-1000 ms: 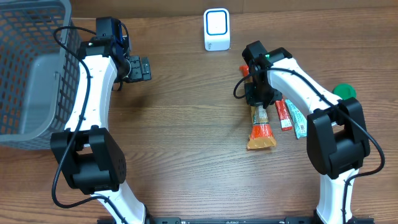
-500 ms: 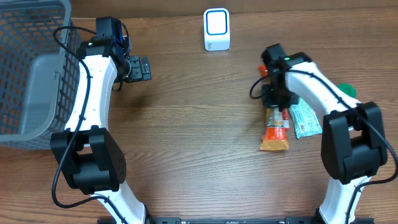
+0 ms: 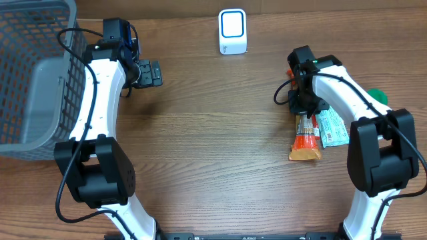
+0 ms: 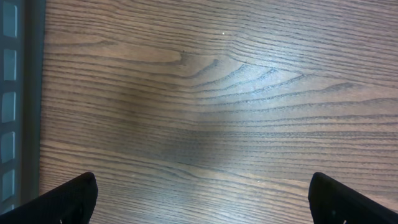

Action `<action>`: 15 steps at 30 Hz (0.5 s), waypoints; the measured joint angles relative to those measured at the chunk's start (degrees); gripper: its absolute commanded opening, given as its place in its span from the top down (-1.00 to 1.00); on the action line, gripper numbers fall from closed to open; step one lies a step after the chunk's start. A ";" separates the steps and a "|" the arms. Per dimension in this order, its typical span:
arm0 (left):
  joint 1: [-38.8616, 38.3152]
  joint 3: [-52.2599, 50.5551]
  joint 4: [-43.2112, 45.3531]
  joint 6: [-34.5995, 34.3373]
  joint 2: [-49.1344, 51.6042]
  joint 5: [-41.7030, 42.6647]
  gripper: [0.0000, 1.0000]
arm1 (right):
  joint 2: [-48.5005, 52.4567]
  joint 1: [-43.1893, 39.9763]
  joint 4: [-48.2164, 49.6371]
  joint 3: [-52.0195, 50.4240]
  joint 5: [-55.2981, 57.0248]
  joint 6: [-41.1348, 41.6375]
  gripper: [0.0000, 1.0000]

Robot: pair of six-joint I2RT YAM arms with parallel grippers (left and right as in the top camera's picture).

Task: Scan the item barcode
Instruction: 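Carry the spaghetti pack down and place it at right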

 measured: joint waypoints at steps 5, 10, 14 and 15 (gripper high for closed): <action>0.00 0.00 0.00 0.00 0.00 0.00 -0.99 | -0.02 2.38 -0.31 -0.07 -0.37 -0.98 0.93; 0.00 0.00 0.00 0.00 0.00 0.00 -1.00 | -0.20 4.35 -0.24 -0.17 -3.41 -1.03 0.87; 0.00 0.00 0.00 0.00 0.00 0.00 -0.99 | -0.22 4.22 -0.26 -0.22 -5.81 -1.01 0.31; 0.00 0.00 0.00 0.00 0.00 0.00 -1.00 | -0.22 4.20 -0.24 -0.24 -6.21 -1.22 -0.04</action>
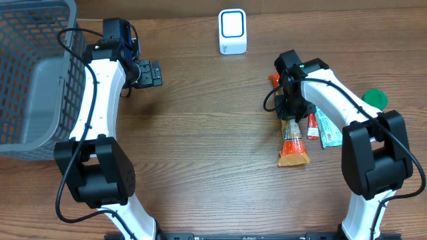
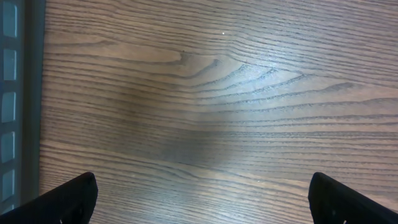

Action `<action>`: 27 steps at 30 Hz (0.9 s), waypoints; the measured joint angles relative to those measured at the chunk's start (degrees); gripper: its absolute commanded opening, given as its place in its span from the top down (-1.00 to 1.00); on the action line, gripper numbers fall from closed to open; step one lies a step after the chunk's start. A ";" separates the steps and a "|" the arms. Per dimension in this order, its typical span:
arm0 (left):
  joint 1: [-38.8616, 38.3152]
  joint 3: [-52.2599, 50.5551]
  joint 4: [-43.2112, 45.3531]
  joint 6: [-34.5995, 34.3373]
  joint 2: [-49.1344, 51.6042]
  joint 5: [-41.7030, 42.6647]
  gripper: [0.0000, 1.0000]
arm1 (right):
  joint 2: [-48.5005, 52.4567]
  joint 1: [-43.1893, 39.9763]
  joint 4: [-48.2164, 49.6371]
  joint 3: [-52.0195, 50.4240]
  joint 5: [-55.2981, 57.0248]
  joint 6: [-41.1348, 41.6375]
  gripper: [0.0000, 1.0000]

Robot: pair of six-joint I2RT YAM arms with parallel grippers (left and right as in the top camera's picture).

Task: Scan the item barcode
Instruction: 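Carry the spaghetti pack down and place it at right, then open the right gripper and release the spaghetti pack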

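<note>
An orange snack packet point(image 1: 293, 148) lies on the wooden table right of centre, its top end under my right gripper point(image 1: 291, 117), which looks shut on it. The white barcode scanner point(image 1: 233, 31) stands at the back centre, well away from the packet. My left gripper point(image 1: 153, 72) hovers open at the back left with nothing between its fingers. In the left wrist view the left gripper point(image 2: 202, 202) shows only two black fingertips point(image 2: 68, 199) far apart over bare wood.
A grey wire basket point(image 1: 33, 80) fills the far left, and its wall point(image 2: 11, 93) edges the left wrist view. A red stick pack point(image 1: 311, 125), a teal packet point(image 1: 329, 128) and a green lid point(image 1: 375, 99) lie to the right of the orange packet.
My right gripper has moved a little left and toward the table's middle, and the orange packet has shifted left with it, away from the teal packet. The left arm has not moved.
</note>
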 measured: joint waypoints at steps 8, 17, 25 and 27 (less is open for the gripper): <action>0.00 0.00 0.00 0.00 0.00 0.00 -0.99 | 1.42 0.22 -0.04 -2.19 -3.78 -0.74 -0.62; 0.00 0.00 0.00 0.00 0.00 0.00 -1.00 | -2.43 -0.31 1.55 -2.45 -4.59 -0.79 -0.76; 0.00 0.00 0.00 0.00 0.00 0.00 -1.00 | -6.82 -2.67 1.92 -2.45 -5.16 -0.96 -1.00; 0.00 0.00 0.00 0.00 0.00 0.00 -1.00 | -6.82 -2.89 1.92 -2.45 -5.16 -0.98 -1.00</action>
